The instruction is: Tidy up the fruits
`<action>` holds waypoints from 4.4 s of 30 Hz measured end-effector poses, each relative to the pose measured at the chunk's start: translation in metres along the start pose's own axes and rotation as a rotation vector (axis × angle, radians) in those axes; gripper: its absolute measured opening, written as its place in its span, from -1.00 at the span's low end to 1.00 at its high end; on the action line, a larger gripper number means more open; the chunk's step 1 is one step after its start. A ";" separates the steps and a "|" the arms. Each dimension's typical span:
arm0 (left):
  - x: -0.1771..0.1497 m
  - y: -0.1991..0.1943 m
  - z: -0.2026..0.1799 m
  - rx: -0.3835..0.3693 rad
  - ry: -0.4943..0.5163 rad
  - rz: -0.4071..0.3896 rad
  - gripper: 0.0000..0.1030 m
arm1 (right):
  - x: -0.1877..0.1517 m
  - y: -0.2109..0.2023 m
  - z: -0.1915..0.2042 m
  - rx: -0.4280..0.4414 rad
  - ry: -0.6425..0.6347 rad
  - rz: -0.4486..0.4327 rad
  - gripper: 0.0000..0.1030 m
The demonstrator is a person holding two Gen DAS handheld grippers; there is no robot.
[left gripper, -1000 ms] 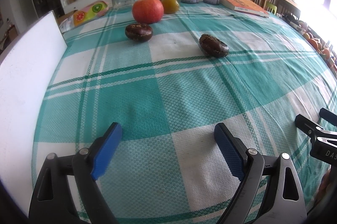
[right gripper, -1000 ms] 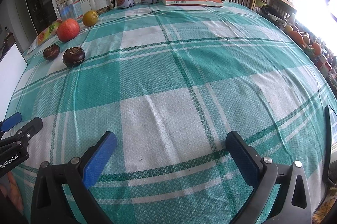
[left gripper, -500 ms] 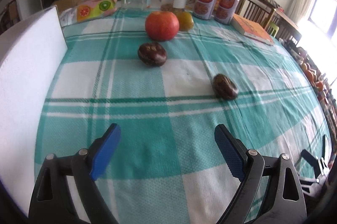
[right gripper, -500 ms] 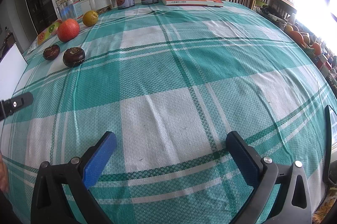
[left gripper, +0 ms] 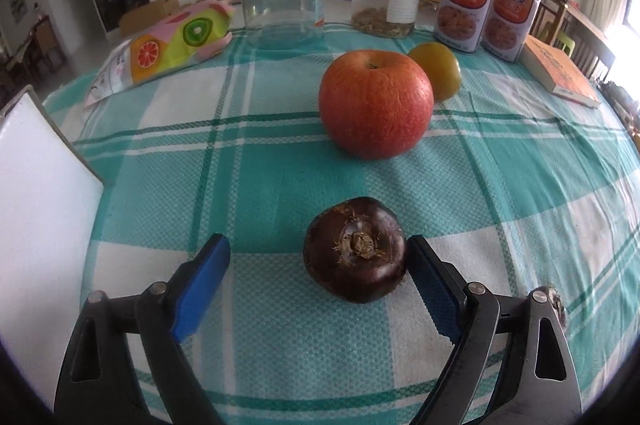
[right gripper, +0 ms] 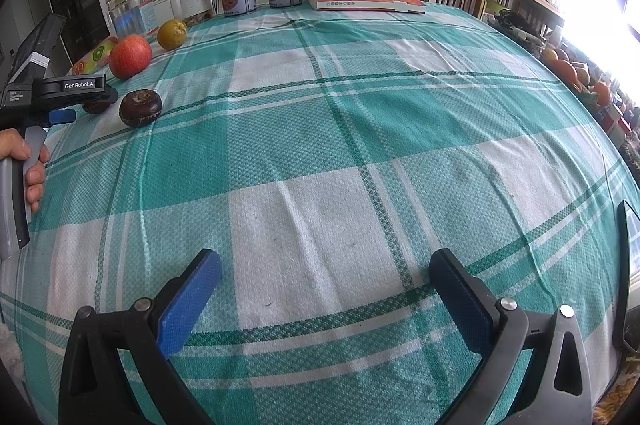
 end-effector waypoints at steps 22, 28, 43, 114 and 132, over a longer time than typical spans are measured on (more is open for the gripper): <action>-0.146 -0.110 0.017 -0.077 0.032 0.043 -0.06 | 0.000 0.000 0.000 0.000 0.000 0.000 1.00; -0.144 -0.106 0.014 -0.018 0.080 -0.035 0.64 | 0.000 0.000 0.000 0.000 0.000 0.000 1.00; -0.142 -0.101 0.020 -0.011 0.054 -0.039 0.86 | 0.000 0.000 0.000 0.001 0.000 0.001 1.00; -0.142 -0.100 0.021 -0.008 0.052 -0.039 0.89 | 0.217 0.089 0.276 0.452 -0.184 0.111 0.99; -0.142 -0.100 0.021 -0.005 0.053 -0.039 0.90 | 0.194 0.048 0.229 0.559 0.008 0.094 0.34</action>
Point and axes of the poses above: each gripper's, at about its wrist camera, not at the fingertips, and y roughly the way its jaws point, z to its left, x to its top, the point moved 10 cm from there along y, roughly the way its jaws point, and after that the axes turned 2 degrees about -y, right-handed, at the moved point
